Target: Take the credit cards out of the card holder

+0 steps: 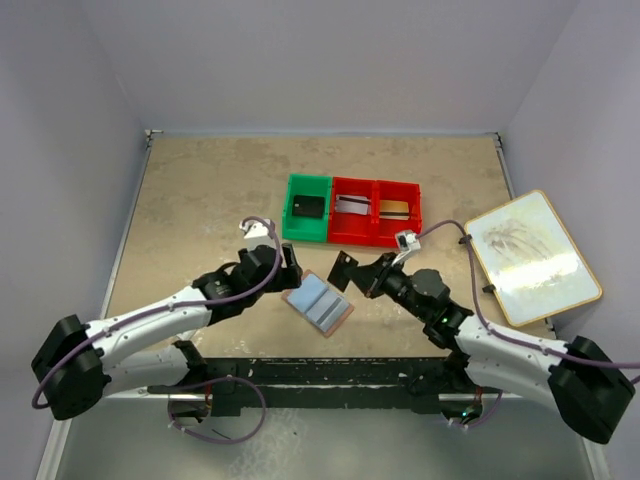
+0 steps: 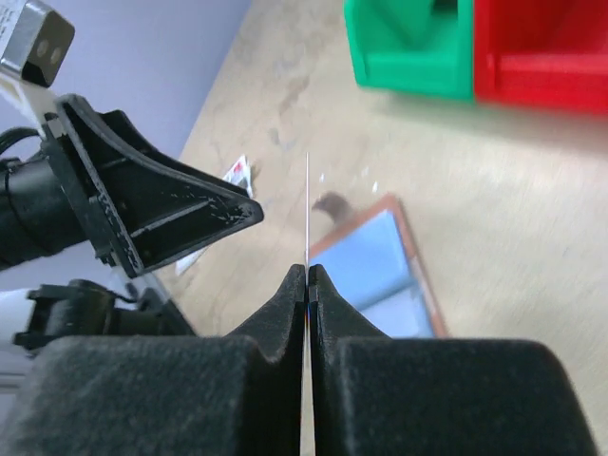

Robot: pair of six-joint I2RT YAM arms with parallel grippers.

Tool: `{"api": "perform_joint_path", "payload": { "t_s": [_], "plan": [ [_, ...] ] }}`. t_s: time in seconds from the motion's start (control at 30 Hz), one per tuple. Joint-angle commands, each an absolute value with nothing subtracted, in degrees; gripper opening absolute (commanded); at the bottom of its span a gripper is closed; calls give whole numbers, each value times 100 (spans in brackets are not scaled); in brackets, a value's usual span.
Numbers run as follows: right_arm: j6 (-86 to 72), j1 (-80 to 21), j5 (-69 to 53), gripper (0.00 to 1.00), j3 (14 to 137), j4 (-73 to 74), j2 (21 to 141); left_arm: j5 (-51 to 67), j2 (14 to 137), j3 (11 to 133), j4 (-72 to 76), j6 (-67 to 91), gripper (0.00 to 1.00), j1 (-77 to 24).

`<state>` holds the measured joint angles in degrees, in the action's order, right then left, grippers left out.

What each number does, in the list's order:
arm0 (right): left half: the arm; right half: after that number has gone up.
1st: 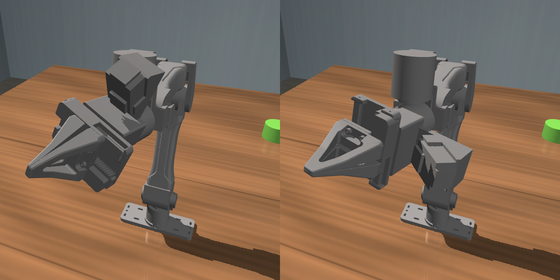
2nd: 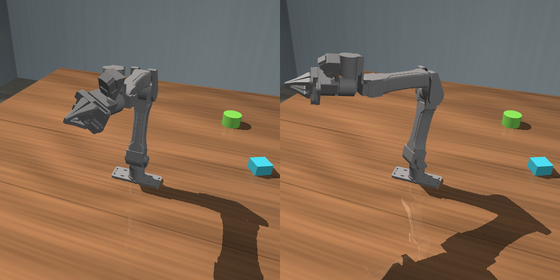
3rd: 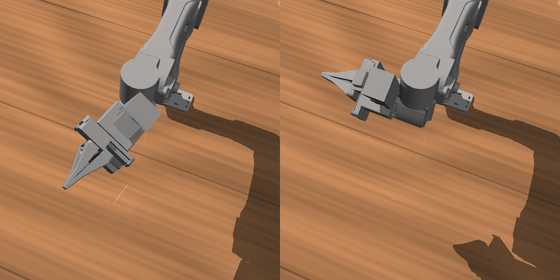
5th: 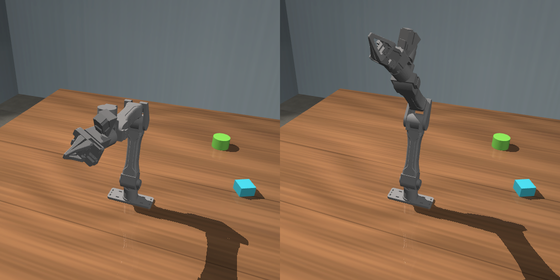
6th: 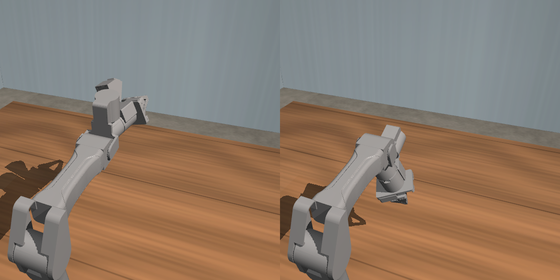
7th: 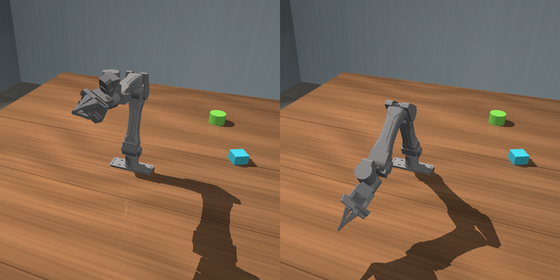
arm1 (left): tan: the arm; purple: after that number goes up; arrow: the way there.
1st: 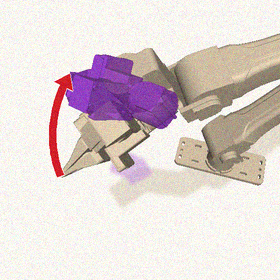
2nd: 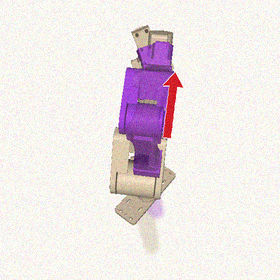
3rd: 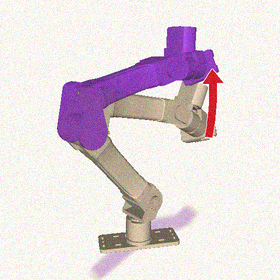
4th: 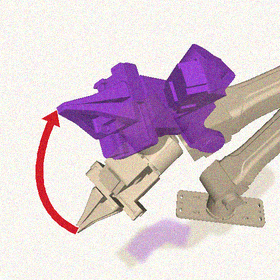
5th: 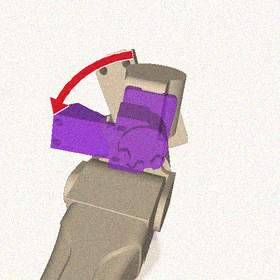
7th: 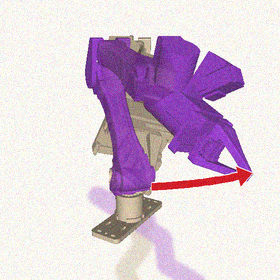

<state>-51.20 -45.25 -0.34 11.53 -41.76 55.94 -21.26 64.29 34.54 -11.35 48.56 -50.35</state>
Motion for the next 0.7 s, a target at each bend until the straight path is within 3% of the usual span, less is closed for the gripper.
{"api": "perform_joint_path", "payload": {
  "t_s": [0.0, 0.13, 0.37, 0.67],
  "plan": [
    [-2522, -4524, 730, 0, 1558, -4225, 4948, -3309, 5977, 3970, -2251, 4780, 75, -4795],
    [-972, -4524, 898, 0, 2177, -3908, 5109, -3260, 5827, 4263, -2799, 4517, 75, -4072],
    [911, -4535, 1080, 0, 4090, -2761, 6629, -2791, 5904, 5225, -3712, 3957, 75, -2708],
    [1518, -4535, 1603, 0, 6219, -1450, 8531, -3800, 4757, 5022, -3678, 3063, 76, -2631]
  ]
}}
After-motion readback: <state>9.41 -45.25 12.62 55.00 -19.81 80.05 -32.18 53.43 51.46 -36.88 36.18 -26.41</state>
